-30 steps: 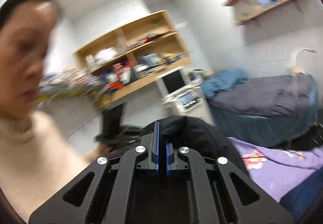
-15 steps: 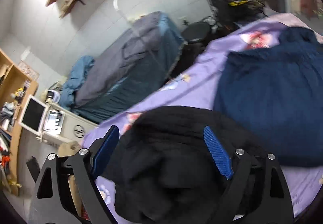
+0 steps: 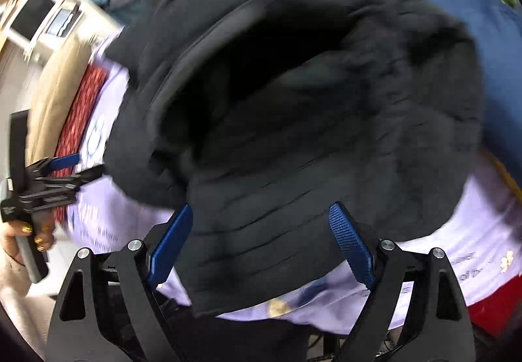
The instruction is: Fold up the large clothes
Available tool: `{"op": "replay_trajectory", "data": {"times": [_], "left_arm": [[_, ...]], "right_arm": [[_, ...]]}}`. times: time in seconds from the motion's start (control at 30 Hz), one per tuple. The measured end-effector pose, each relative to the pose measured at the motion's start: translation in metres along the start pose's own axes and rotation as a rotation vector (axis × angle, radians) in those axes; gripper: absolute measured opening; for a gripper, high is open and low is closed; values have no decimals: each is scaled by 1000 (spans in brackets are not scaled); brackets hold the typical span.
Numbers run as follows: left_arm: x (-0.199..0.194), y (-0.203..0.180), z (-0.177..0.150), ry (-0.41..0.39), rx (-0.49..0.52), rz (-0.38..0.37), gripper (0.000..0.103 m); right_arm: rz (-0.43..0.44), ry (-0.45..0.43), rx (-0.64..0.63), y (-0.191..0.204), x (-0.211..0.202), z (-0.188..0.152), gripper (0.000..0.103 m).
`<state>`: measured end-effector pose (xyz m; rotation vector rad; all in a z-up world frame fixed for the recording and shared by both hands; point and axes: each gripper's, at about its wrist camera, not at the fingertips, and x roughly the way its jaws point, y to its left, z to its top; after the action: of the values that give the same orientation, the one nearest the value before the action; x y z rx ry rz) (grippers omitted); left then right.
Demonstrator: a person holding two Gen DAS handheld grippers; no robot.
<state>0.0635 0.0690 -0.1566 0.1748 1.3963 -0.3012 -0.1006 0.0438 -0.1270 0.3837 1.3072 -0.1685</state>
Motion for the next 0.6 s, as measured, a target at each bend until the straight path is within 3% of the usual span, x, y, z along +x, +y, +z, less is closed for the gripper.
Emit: {"op": "replay_trajectory", "data": {"times": [0.13,0.2,0.37,0.4,0.47,0.5,0.53,0.6], "left_arm": [[12,-21,4,1,4,-86,96],[20,-33,10,17,27,-41,96],[33,-61,24,25,98,90,96],[38,-61,26,49,81,95,94],[39,-60,27,45,65,91,74],[38,-59,28,47,70,83,67],[37,-57,28,49,74,80,55],[31,-49,31,45,67,71,41]], "right_arm": [[-22,33,-102,28,13,4,85],[-24,68,-102,31,26,6,85],[-242,92,-254,55,55,-2,82],[-244,103,-259,56,57,-4,76],[-222,120,-274,53,57,-5,43],[-243,109,-288,53,53,-6,34],[-277,90,-300,52,47,-4,16],[-295,35,-285,45,25,2,9]]}}
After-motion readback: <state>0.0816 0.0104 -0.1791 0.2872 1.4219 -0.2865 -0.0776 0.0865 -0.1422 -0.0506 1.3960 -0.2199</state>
